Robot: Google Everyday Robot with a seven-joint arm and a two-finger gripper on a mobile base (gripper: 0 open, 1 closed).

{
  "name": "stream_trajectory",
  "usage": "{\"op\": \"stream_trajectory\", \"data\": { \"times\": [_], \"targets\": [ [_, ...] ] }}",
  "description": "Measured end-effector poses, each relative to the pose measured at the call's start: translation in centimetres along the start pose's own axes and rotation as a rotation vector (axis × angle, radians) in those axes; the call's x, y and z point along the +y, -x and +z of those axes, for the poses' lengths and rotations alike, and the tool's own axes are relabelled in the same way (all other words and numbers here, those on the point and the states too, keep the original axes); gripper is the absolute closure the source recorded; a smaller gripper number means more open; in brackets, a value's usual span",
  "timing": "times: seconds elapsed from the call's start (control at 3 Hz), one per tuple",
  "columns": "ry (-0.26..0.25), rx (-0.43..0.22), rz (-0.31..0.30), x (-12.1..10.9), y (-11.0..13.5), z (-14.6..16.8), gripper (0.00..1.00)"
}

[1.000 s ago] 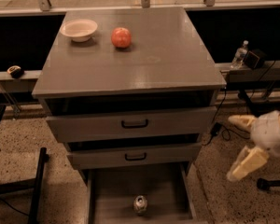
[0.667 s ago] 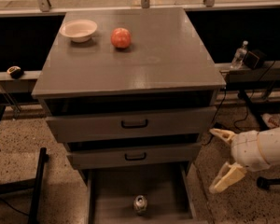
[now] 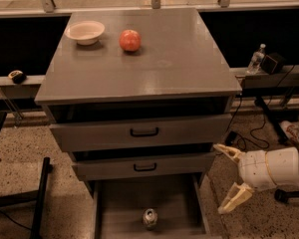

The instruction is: Pick 7up can from bottom drawer and place on counter

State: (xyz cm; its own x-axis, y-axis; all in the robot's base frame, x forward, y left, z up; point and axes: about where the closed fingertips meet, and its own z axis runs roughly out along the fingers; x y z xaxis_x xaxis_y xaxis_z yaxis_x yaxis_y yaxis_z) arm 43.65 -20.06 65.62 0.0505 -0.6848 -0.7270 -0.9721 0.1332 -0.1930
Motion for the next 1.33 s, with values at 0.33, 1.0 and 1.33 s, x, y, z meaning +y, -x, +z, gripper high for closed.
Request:
{"op": "stream_trajectory", "data": {
  "times": [0.33,1.0,1.33],
  "targets": [
    [0.028,0.000,-0.014,1.1,-1.4,3.3,0.00],
    [0.033,-0.005,-0.243,5.8,-6.3,12.3,0.00],
    [0.037,-0.010,-0.266,6.0,-6.4,12.6,0.00]
  ]
}}
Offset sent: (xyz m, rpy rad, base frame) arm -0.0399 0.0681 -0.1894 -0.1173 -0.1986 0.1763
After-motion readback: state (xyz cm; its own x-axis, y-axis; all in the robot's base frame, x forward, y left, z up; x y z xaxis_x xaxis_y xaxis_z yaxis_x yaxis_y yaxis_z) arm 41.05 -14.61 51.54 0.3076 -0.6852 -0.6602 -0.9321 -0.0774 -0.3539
